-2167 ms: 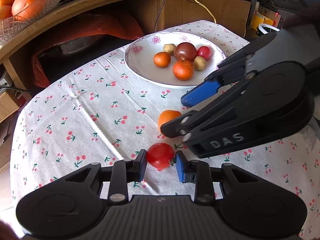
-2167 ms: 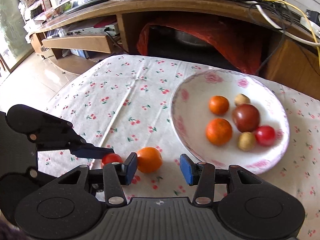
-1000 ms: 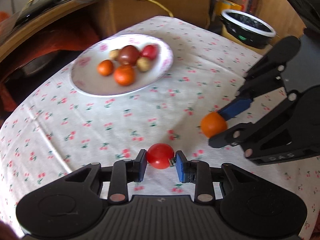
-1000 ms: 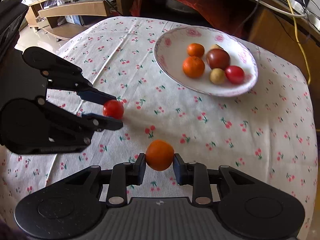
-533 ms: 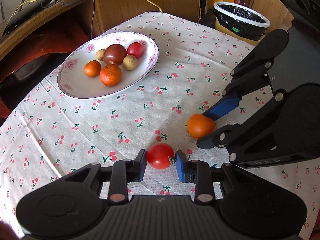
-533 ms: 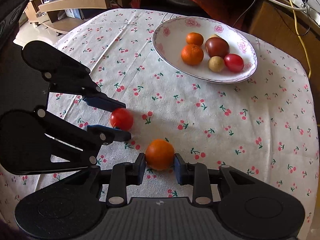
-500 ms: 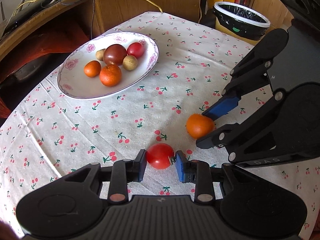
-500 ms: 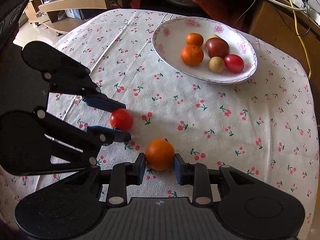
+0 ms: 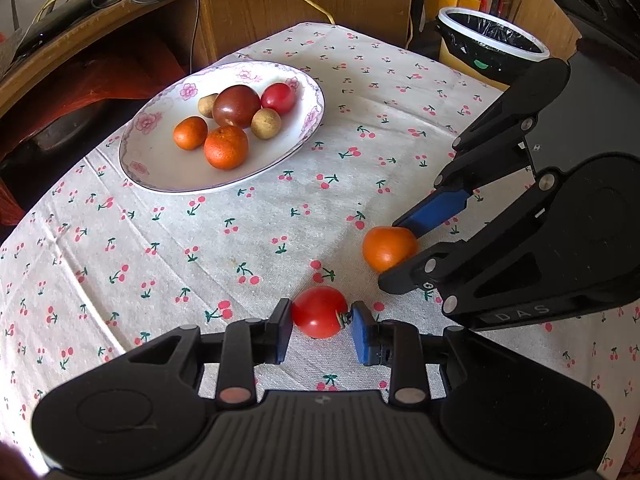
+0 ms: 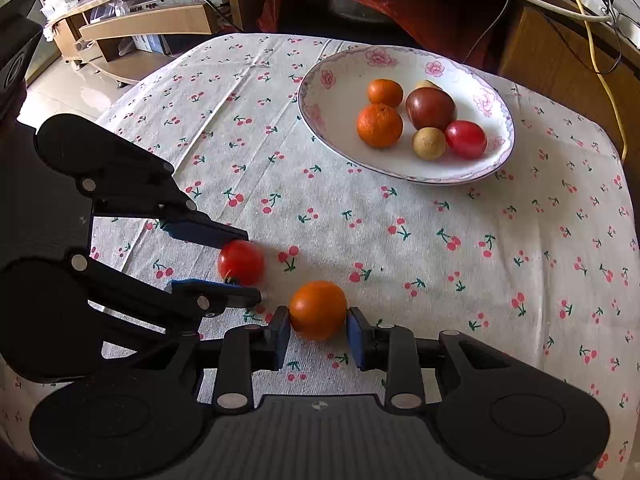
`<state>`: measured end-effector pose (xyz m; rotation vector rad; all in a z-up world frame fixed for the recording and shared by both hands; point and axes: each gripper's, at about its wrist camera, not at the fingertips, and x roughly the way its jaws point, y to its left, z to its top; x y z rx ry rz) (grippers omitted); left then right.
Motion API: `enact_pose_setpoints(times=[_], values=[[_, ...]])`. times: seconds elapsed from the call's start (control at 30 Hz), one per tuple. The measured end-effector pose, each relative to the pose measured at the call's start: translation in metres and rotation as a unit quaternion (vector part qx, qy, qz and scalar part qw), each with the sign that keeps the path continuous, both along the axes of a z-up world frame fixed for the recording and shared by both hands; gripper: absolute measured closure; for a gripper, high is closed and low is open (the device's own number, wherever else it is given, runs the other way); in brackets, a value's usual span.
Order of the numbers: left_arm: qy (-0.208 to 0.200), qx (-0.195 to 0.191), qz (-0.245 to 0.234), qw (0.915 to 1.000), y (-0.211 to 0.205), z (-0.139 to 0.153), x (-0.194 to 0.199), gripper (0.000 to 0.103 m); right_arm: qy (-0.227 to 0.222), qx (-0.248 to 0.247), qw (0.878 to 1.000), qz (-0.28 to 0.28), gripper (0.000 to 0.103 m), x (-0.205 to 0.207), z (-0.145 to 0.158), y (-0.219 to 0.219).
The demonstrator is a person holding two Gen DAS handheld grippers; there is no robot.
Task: Organize fruits
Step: 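Carry the cherry tomato in the left tool while the right tool carries the mandarin to the bowl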
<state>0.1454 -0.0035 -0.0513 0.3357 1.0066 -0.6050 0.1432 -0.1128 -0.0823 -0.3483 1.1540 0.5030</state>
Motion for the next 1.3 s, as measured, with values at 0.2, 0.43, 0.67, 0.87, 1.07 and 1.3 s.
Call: enact_pose_setpoints(times=[0.2,0.43,0.67,0.87,1.07,1.3], values=[[0.001,0.007,0.000,1.0000,-0.002,0.001,0.001,0.063,-0.004,0.003,1.000,0.003,0.078,0.000,-0.001,0.000],[-0.006,0.021,-0.001,0.9998,-0.010,0.002,0.002,0.063,-0.013,-0.005,1.000,0.005,0.078,0.001,0.001,-0.001],[-0.013,0.030,0.003,0.9995,-0.014,0.005,0.006,0.063,-0.026,-0.006,1.000,0.004,0.078,0.001,0.008,-0.005],[-0.027,0.035,0.006,0.9990,-0.015,0.011,0.010,0.063,-0.034,-0.009,0.999,0.004,0.078,0.001,0.012,-0.006],[-0.042,0.041,0.007,0.9982,-0.018,0.020,0.014,0.063,-0.044,-0.007,0.999,0.001,0.079,0.002,0.018,-0.007],[-0.057,0.047,0.015,0.9972,-0.017,0.029,0.021,0.063,-0.061,-0.003,0.998,0.000,0.078,0.002,0.026,-0.007]])
